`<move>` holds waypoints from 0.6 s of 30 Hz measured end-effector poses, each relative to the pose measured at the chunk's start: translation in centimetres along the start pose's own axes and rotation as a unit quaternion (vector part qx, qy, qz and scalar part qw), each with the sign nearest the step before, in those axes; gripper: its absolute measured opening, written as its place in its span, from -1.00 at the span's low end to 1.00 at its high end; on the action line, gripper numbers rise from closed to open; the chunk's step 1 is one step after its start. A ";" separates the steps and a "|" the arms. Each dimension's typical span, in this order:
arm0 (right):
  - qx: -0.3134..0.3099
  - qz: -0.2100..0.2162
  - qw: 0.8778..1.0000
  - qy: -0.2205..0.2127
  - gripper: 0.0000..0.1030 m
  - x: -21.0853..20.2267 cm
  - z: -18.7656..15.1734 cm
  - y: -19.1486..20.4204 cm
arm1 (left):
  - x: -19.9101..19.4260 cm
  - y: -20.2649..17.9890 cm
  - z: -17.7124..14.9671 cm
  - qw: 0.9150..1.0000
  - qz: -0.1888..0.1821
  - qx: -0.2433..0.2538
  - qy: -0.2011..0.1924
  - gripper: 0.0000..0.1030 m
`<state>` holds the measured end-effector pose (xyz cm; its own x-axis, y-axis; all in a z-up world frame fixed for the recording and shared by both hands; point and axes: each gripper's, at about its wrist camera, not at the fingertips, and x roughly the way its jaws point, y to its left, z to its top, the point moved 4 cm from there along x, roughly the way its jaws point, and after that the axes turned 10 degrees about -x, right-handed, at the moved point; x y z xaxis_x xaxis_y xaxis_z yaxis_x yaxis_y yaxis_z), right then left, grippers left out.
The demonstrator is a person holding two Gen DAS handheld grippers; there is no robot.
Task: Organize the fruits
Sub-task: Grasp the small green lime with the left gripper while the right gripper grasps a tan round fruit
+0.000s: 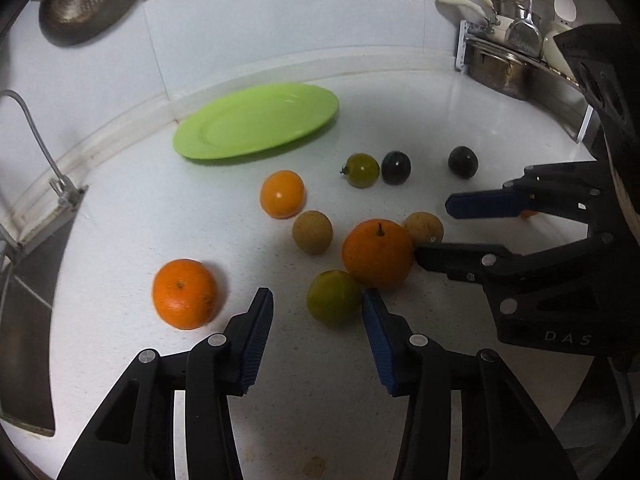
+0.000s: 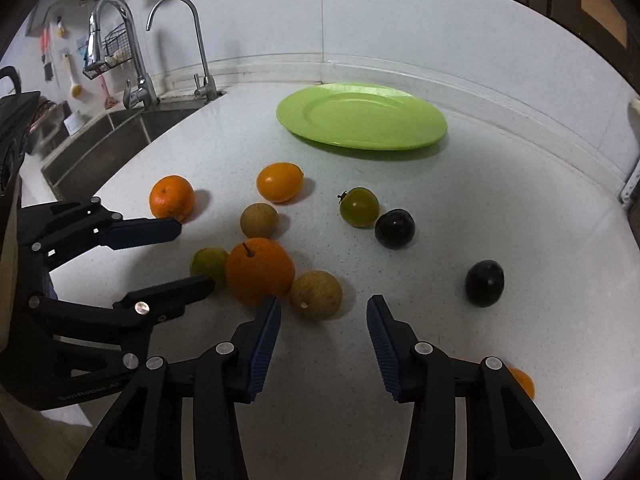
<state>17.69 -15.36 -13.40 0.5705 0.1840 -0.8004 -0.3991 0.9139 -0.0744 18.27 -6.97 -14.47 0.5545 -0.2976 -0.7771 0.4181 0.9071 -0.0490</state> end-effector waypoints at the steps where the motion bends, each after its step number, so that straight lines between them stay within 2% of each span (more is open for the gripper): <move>1: 0.001 0.000 1.000 -0.001 -0.11 -0.1 0.1 0.0 | 0.1 0.0 0.1 1.000 -0.001 0.000 0.002 -0.15; 5: 0.006 0.004 1.000 -0.001 -0.11 -0.1 0.1 -0.6 | 0.6 -0.3 0.2 1.000 -0.007 0.002 0.009 -0.26; 10: 0.012 0.018 1.000 -0.003 -0.29 0.1 0.4 -0.8 | 1.0 -0.4 0.2 1.000 -0.016 0.003 0.018 -0.42; 14: 0.016 0.028 0.999 -0.002 -0.40 0.2 0.2 -0.7 | 1.0 -0.5 0.3 1.000 -0.017 0.004 0.019 -0.43; 18: 0.021 0.031 0.999 -0.003 -0.42 0.3 0.2 -0.7 | 0.9 -0.5 0.3 1.000 -0.017 0.002 0.021 -0.43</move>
<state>18.29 -15.88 -13.45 0.5508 0.2428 -0.7986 -0.4034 0.9150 0.0001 18.80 -7.78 -14.98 0.5102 -0.3149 -0.8003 0.4390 0.8955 -0.0725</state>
